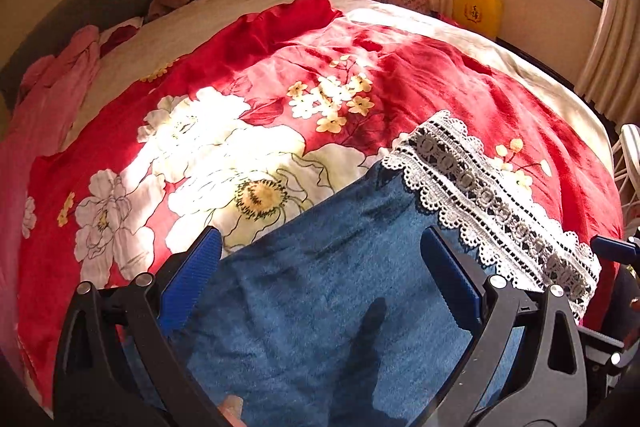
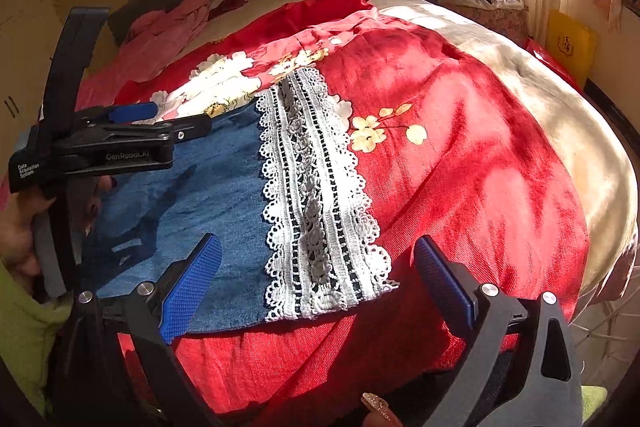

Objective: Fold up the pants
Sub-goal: 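Grasp the lace-trimmed leg end with the left tool and lift it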

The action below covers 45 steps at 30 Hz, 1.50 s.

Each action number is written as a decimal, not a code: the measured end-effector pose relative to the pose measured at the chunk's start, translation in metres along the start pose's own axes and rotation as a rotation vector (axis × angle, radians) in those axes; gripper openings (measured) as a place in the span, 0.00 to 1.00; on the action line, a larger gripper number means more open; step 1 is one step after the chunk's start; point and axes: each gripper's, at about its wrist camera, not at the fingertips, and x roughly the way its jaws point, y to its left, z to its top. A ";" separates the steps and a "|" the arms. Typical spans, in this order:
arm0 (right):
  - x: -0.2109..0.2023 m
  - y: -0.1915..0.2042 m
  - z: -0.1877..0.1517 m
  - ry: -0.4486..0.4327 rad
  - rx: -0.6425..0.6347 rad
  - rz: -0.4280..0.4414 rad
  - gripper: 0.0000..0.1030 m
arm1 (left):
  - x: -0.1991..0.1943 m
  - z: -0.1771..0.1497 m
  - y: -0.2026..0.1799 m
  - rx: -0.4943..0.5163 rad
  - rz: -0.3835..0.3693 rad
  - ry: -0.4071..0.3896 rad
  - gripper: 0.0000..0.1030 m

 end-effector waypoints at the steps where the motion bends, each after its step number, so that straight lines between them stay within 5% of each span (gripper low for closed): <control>1: 0.002 0.000 0.000 0.008 -0.001 0.006 0.93 | 0.007 0.004 -0.002 0.009 -0.012 0.004 0.91; 7: 0.007 -0.003 -0.001 0.021 0.010 0.031 0.77 | 0.047 0.009 -0.008 0.046 -0.036 0.077 0.86; 9: 0.004 -0.002 -0.001 0.007 0.003 0.041 0.67 | 0.053 0.009 -0.007 0.030 -0.085 0.078 0.79; 12: 0.001 0.002 -0.001 -0.010 -0.018 0.101 0.52 | 0.052 0.010 -0.004 -0.008 -0.181 0.076 0.54; 14: 0.004 0.008 0.000 -0.002 -0.039 0.094 0.51 | 0.051 0.010 -0.007 -0.005 -0.209 0.073 0.46; 21: 0.029 -0.001 0.002 0.057 0.024 0.071 0.58 | 0.057 0.011 -0.003 -0.028 -0.242 0.059 0.53; 24: 0.028 0.001 0.002 0.047 0.017 0.081 0.57 | 0.059 0.010 -0.002 -0.051 -0.270 0.068 0.46; 26: 0.026 0.000 0.001 0.034 0.026 0.108 0.46 | 0.056 0.009 -0.007 -0.052 -0.299 0.067 0.25; 28: 0.025 -0.003 0.002 0.030 0.038 0.143 0.32 | 0.051 0.010 -0.016 -0.013 -0.271 0.065 0.16; 36: 0.007 0.022 0.003 -0.044 -0.050 0.229 0.25 | 0.037 0.008 -0.005 -0.066 -0.272 0.029 0.02; 45: -0.017 0.100 0.012 -0.089 -0.235 0.322 0.25 | -0.020 -0.007 0.053 -0.193 -0.304 -0.075 0.02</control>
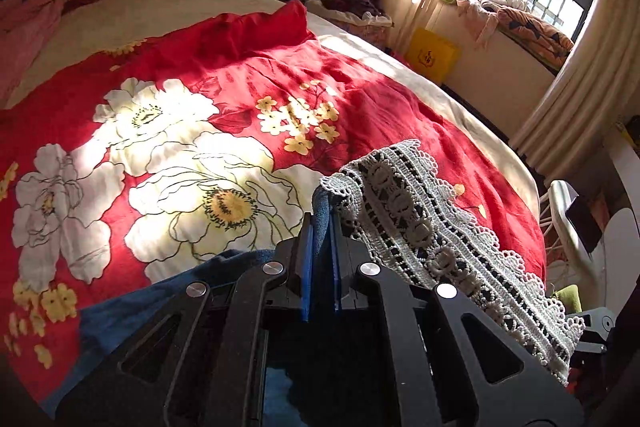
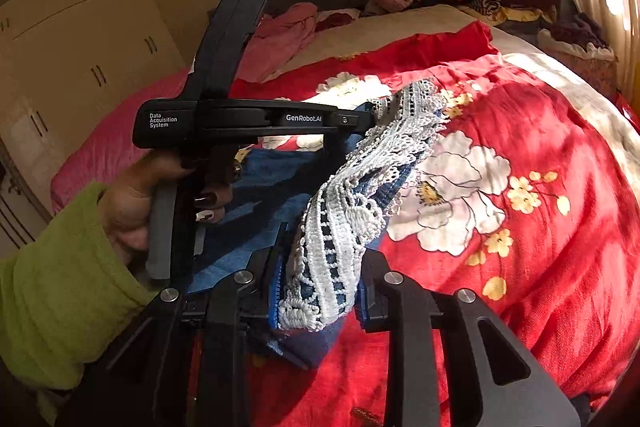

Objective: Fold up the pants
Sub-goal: 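Grasp the lace-trimmed leg end with the left tool and lift it, then fold the held leg end over onto the waistband half and release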

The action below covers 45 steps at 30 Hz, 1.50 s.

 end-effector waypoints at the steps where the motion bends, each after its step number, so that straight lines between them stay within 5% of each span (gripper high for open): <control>1: 0.005 0.009 0.003 0.008 -0.021 0.009 0.25 | -0.006 -0.003 0.007 -0.015 0.001 -0.008 0.02; 13: 0.092 0.121 -0.023 0.190 -0.335 0.036 0.28 | -0.082 -0.078 0.130 -0.336 0.170 -0.047 0.06; 16: 0.092 0.144 -0.038 0.164 -0.458 0.014 0.32 | -0.110 -0.101 0.151 -0.422 0.175 -0.102 0.06; 19: 0.088 0.156 -0.047 0.138 -0.518 0.056 0.41 | -0.124 -0.126 0.167 -0.543 0.099 -0.146 0.07; 25: 0.054 0.151 -0.043 0.051 -0.492 0.143 0.52 | -0.122 -0.134 0.159 -0.589 0.032 -0.144 0.19; 30: 0.037 0.124 -0.034 0.036 -0.401 0.111 0.53 | -0.109 -0.113 0.145 -0.536 0.054 -0.097 0.37; 34: 0.044 0.113 -0.039 0.073 -0.391 0.060 0.53 | -0.083 -0.098 0.149 -0.544 0.104 -0.033 0.66; 37: 0.050 0.114 -0.045 0.100 -0.406 0.045 0.53 | -0.065 -0.092 0.150 -0.554 0.115 -0.006 0.64; 40: 0.057 0.111 -0.054 0.129 -0.414 0.015 0.53 | -0.054 -0.091 0.146 -0.561 0.135 -0.006 0.13; 45: 0.058 0.100 -0.053 0.135 -0.362 -0.004 0.53 | -0.080 -0.092 0.136 -0.482 0.197 -0.056 0.12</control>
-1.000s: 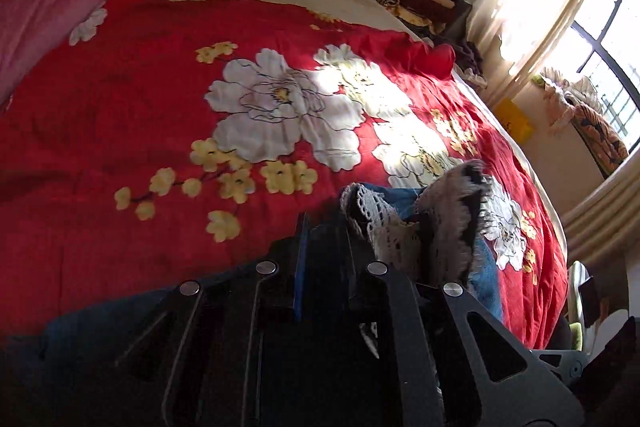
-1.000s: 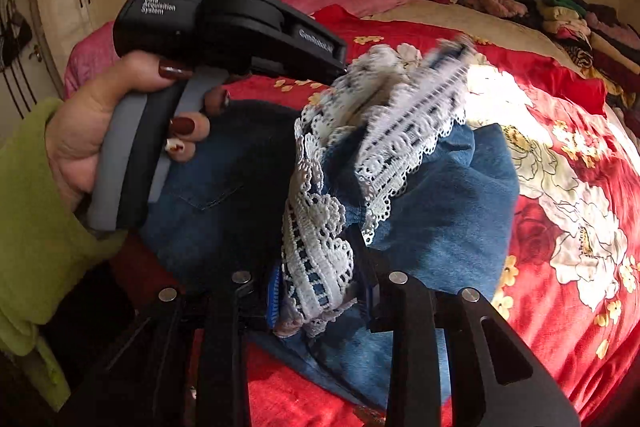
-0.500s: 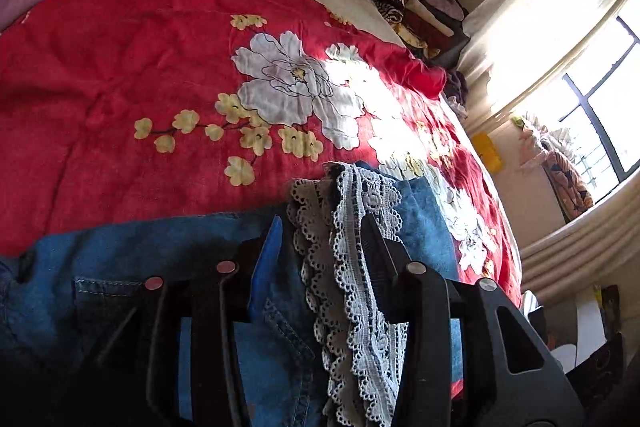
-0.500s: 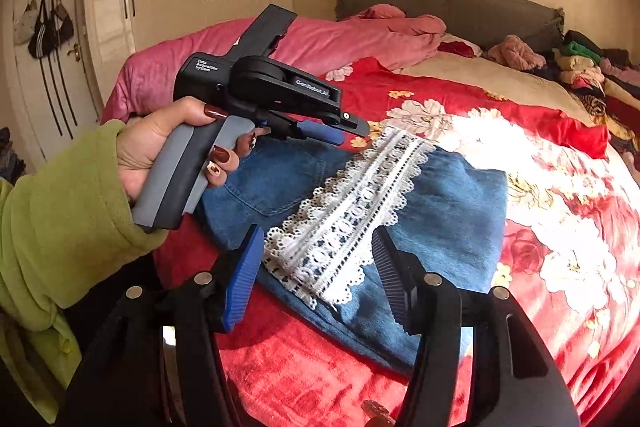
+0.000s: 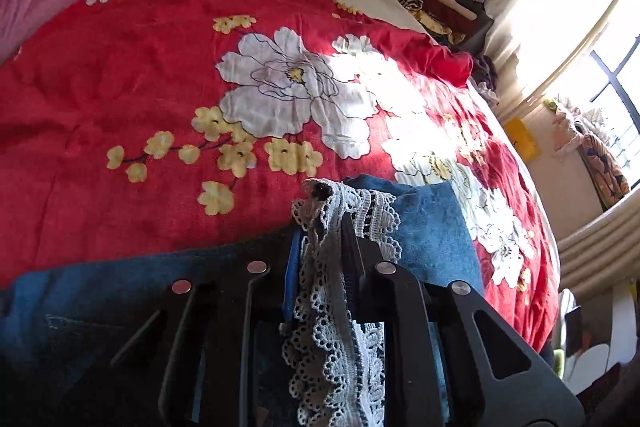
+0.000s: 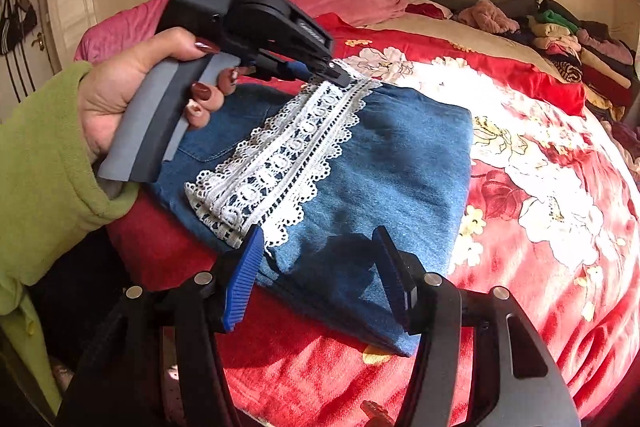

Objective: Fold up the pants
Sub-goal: 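Fold the held leg end over onto the waistband half and release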

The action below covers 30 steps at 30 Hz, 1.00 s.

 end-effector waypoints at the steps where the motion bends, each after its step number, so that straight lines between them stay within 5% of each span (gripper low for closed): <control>1: 0.004 -0.002 -0.001 0.020 0.007 -0.016 0.53 | 0.003 0.000 0.004 0.007 0.024 0.006 0.14; 4: 0.016 -0.007 -0.006 0.080 0.028 -0.037 0.53 | 0.016 -0.004 0.020 -0.031 0.049 0.039 0.33; 8: 0.005 -0.013 -0.005 0.034 0.063 -0.004 0.54 | -0.010 -0.012 0.022 -0.044 0.050 -0.016 0.44; 13: -0.013 -0.027 -0.004 -0.038 0.119 -0.028 0.68 | -0.056 -0.046 0.019 -0.009 0.063 -0.045 0.44; 17: -0.017 -0.039 -0.005 -0.046 0.171 -0.042 0.68 | -0.077 -0.084 0.019 -0.012 0.052 -0.004 0.44; 22: -0.022 -0.044 -0.004 -0.046 0.194 -0.051 0.68 | -0.075 -0.124 0.007 -0.071 -0.083 0.104 0.45; 26: -0.026 -0.040 -0.005 -0.050 0.177 -0.062 0.67 | -0.062 -0.130 -0.008 -0.054 -0.051 0.128 0.61; 28: -0.026 -0.040 -0.005 -0.049 0.176 -0.071 0.67 | -0.055 -0.131 -0.013 -0.042 -0.021 0.125 0.61; 30: -0.026 -0.043 -0.006 -0.043 0.185 -0.074 0.67 | -0.052 -0.134 -0.017 -0.024 -0.003 0.108 0.33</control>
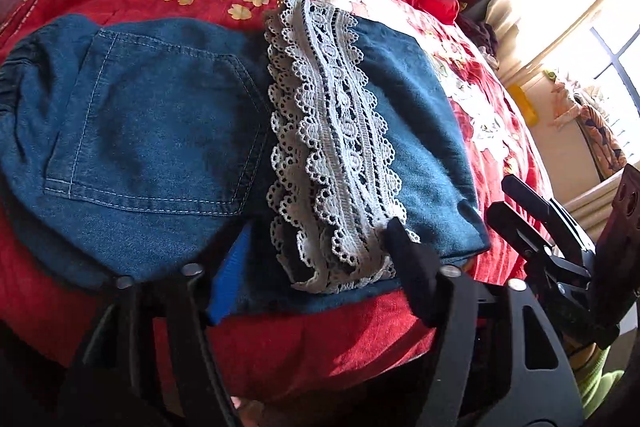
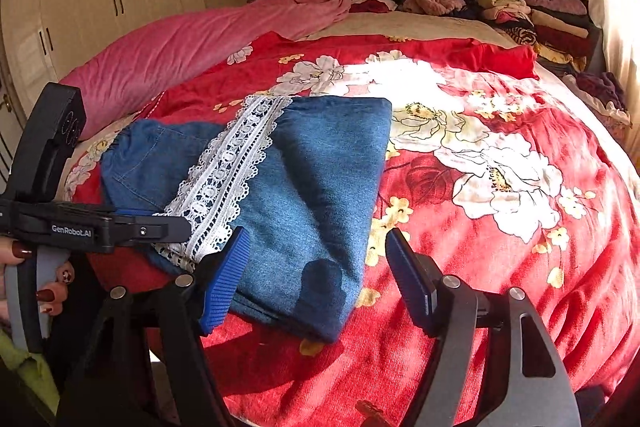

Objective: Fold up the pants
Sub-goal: 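Fold the held leg end over onto the waistband half and release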

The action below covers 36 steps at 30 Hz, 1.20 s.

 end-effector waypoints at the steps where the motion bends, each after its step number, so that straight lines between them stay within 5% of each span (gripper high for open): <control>1: 0.000 -0.001 0.000 0.008 0.004 0.002 0.65 | 0.000 0.000 0.000 0.000 -0.017 0.003 0.09; 3: 0.001 -0.001 0.000 0.023 0.000 0.020 0.46 | -0.006 -0.001 -0.002 0.016 -0.025 0.001 0.08; 7: -0.006 0.014 0.005 0.008 -0.059 0.045 0.42 | -0.023 -0.002 -0.006 0.099 0.036 -0.024 0.08; 18: 0.037 0.020 -0.015 0.193 -0.096 0.034 0.40 | -0.008 -0.012 -0.008 0.173 0.114 0.004 0.21; 31: 0.023 0.016 -0.013 0.168 -0.071 0.040 0.43 | -0.021 -0.012 -0.008 0.181 0.137 -0.021 0.38; 36: 0.013 0.011 -0.009 0.141 -0.041 0.040 0.52 | -0.027 -0.012 -0.010 0.187 0.145 -0.032 0.42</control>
